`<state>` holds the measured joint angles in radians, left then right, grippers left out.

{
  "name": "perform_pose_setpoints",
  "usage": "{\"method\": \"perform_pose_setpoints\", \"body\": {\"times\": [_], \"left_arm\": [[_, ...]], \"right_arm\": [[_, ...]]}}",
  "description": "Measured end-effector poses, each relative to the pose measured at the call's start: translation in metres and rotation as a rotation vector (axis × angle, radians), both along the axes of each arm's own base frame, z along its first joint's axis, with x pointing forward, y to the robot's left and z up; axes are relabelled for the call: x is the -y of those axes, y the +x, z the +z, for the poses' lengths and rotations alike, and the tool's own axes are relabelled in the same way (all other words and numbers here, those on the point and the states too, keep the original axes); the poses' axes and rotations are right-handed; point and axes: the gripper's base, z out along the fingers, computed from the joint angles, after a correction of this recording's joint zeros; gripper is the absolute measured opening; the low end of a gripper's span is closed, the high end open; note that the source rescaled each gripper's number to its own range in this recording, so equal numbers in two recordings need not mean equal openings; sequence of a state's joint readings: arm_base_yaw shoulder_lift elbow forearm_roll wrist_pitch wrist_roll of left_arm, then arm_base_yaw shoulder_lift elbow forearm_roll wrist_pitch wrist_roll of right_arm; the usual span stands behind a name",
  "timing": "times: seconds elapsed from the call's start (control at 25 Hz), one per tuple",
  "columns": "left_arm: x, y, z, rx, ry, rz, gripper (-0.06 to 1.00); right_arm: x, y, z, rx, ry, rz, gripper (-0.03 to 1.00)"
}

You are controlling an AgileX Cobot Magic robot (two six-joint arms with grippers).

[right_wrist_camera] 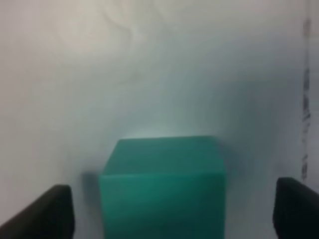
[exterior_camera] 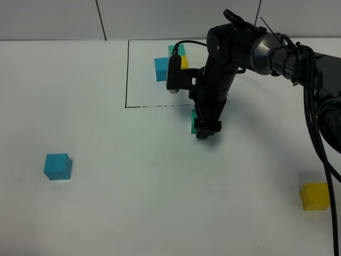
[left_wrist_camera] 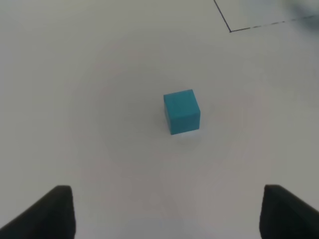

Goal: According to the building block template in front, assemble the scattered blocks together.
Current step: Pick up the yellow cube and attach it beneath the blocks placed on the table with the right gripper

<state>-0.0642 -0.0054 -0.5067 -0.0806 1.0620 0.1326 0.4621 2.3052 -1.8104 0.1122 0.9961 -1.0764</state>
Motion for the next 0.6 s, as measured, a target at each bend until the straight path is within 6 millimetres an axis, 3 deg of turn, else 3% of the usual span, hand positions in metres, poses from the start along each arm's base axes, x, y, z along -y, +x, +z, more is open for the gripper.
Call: {"method": "perform_pose_setpoints", "body": {"times": [0.12, 0.28, 0.44, 0.6], "left_arm": [[0.000, 0.000, 0.000, 0.000, 0.000, 0.000, 0.86], [0.000, 0.000, 0.000, 0.000, 0.000, 0.000, 0.86], [0.000, 0.000, 0.000, 0.000, 0.000, 0.000, 0.86], [0.000, 0.000, 0.000, 0.000, 0.000, 0.000, 0.86]], "right_arm": [[0.004, -0.003, 0.018, -0.002, -0.010, -0.084, 0.84], [0.021, -0.010, 0.040, -0.041, -0.014, -0.273, 0.89], [0.057, -0.022, 0.050, -0.044, 0.036, -0.539, 0.89], [0.099, -0.050, 0.056, -0.039, 0.111, -0.875, 0.89]]}}
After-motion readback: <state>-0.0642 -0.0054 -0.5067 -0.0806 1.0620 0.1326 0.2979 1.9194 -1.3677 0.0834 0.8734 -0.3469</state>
